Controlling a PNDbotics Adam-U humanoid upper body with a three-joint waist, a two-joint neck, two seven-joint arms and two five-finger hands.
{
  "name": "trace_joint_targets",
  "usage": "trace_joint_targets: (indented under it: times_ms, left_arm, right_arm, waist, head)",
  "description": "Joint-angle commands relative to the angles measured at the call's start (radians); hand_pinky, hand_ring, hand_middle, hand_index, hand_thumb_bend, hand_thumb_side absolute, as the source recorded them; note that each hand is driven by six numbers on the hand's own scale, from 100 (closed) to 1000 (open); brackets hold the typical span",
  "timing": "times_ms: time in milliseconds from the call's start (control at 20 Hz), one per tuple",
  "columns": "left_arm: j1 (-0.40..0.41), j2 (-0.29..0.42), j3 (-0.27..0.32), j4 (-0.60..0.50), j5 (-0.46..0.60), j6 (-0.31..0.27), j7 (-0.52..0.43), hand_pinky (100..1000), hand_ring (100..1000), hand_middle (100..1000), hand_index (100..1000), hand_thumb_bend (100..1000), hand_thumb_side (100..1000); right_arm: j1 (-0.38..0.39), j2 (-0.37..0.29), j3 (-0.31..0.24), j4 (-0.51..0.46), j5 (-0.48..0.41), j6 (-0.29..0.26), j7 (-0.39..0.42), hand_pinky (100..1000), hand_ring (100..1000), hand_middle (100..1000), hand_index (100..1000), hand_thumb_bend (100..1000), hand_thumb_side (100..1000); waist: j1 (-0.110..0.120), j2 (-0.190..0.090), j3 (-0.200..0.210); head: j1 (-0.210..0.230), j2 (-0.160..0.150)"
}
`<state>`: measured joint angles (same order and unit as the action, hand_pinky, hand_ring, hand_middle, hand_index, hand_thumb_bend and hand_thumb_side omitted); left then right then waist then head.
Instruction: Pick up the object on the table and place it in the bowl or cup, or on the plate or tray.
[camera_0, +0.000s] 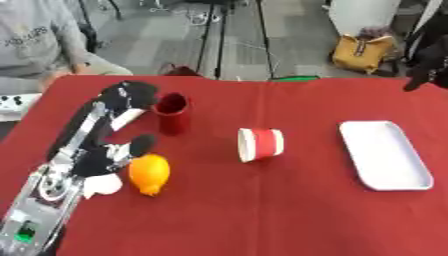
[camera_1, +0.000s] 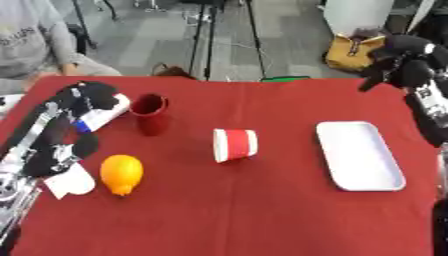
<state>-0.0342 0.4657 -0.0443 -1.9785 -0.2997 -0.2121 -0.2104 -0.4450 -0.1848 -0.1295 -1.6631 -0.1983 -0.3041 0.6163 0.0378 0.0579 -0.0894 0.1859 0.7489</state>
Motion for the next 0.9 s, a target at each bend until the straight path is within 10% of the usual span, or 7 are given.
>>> trace_joint_targets:
  times_ms: [50, 400, 900]
  left_arm:
    - [0.0, 0.116, 0.016, -0.022, -0.198, -0.04, -0.063, 723, 762, 760, 841, 1000, 594]
    - [-0.021, 0.255, -0.025, -0.022, -0.491, -0.087, -0.195, 700, 770, 764, 865, 1000, 554]
    - [-0.12, 0.301, -0.101, 0.08, -0.571, -0.098, -0.256, 662, 746, 723, 834, 1000, 550]
  right_arm:
    - [-0.009, -0.028, -0.009, -0.025, 0.011, 0.0, -0.005, 553, 654, 706, 846, 100, 601]
    - [-0.003, -0.032, -0.009, -0.024, 0.014, 0.003, -0.004, 552, 652, 704, 846, 100, 603]
    - [0.0, -0.032, -0.005, -0.019, 0.014, 0.002, 0.001, 550, 648, 701, 846, 100, 613]
  waist:
    - [0.002, -0.008, -0.002]
    - [0.009, -0.012, -0.006]
    - [0.009, -0.012, -0.014]
  head:
    - [0.009, 0.012]
    - [0.014, 0.013]
    - [0.02, 0.012]
